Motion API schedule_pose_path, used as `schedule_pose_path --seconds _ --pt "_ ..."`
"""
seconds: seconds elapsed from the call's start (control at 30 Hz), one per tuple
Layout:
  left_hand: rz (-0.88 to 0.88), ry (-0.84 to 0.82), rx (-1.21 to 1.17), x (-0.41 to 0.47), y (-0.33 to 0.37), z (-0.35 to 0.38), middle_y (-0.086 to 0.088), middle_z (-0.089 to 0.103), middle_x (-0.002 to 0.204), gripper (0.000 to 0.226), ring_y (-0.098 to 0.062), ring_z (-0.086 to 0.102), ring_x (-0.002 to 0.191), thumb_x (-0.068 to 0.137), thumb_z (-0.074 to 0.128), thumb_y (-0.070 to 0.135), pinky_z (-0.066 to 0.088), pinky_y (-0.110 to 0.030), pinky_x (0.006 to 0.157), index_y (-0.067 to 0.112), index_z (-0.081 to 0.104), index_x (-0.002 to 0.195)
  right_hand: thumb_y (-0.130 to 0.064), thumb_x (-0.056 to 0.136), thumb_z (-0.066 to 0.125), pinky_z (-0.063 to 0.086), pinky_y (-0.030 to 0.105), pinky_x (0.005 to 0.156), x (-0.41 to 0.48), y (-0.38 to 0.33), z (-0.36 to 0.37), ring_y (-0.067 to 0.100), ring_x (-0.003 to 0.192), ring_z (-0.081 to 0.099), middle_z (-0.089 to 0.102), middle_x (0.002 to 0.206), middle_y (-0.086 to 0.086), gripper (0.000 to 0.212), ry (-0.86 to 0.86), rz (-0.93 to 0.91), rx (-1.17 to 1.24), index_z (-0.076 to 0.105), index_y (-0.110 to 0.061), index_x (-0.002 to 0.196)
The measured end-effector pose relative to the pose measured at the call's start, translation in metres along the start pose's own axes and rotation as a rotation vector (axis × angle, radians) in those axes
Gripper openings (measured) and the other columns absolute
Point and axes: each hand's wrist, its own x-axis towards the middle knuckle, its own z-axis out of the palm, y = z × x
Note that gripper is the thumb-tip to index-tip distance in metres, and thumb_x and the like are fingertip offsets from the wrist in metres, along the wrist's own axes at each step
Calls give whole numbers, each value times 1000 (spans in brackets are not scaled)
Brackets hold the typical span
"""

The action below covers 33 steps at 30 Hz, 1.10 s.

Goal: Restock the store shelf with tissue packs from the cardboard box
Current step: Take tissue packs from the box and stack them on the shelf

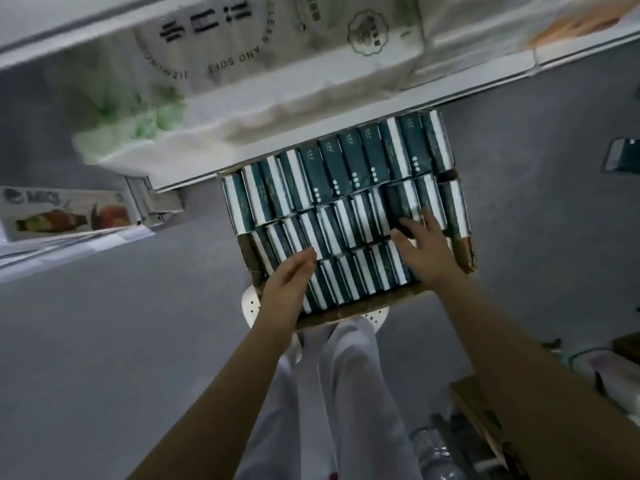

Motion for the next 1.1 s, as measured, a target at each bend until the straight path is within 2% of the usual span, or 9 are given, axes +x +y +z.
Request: schedule_pose_path --seconds 0.17,0.37,0.43,0.5,0.6,0.7,0.9,1.0,1.1 --pt "-7 40 -20 23 -8 -10 8 62 129 28 -13 54 122 98 55 26 41 -40 108 26 63 125 -47 98 49 20 39 119 24 6 8 23 149 11 7 163 1 53 -14 69 -14 48 -20 143" --pt "7 34 -26 35 -8 -14 9 59 132 25 -15 51 126 100 52 25 41 -39 108 30 61 122 -51 100 40 21 43 116 39 8 10 32 148 12 12 161 13 50 -154 109 -216 45 -28 145" --pt "9 27 -32 36 -7 -13 9 58 132 25 -15 51 126 100 52 26 41 -37 107 32 61 122 -45 99 46 32 41 110 38 9 12 35 141 27 22 156 16 49 -134 73 -301 44 -25 145" --pt "7 16 -42 34 -6 -10 8 58 133 25 -14 51 125 99 54 28 41 -37 106 31 61 123 -36 97 55 43 33 89 31 7 12 31 113 49 40 138 16 43 -75 -16 -313 48 -21 136" --pt "15 -15 -41 26 -4 -4 8 59 132 21 -13 52 124 98 54 31 41 -37 107 35 61 118 -21 94 61 41 27 69 16 0 12 22 84 53 52 108 9 18 15 -101 -123 50 -17 108" --pt "5 -56 -30 20 -3 2 8 56 134 25 -15 50 126 96 56 36 41 -39 108 37 59 120 -12 93 61 41 29 63 -3 -9 10 17 74 50 48 86 3 23 -15 -106 162 38 -16 93" --pt "-60 -75 -110 17 2 11 3 53 131 57 -20 52 123 90 64 35 44 -42 106 28 41 141 0 86 67 48 29 69 -37 -24 14 19 83 54 48 85 7 38 -217 -12 506 34 -18 83" --pt "-74 -83 -149 18 0 11 0 56 129 57 -19 59 114 89 68 26 55 -35 92 23 43 140 3 86 67 50 32 71 -45 -22 16 24 89 64 58 84 6 36 -328 32 626 38 -17 82" --pt "-95 -81 -184 18 -4 10 -7 60 126 50 -21 62 110 88 69 20 58 -34 85 17 50 134 -2 91 64 50 23 73 -47 -21 15 14 86 64 65 87 -1 22 -324 54 690 48 -16 86"
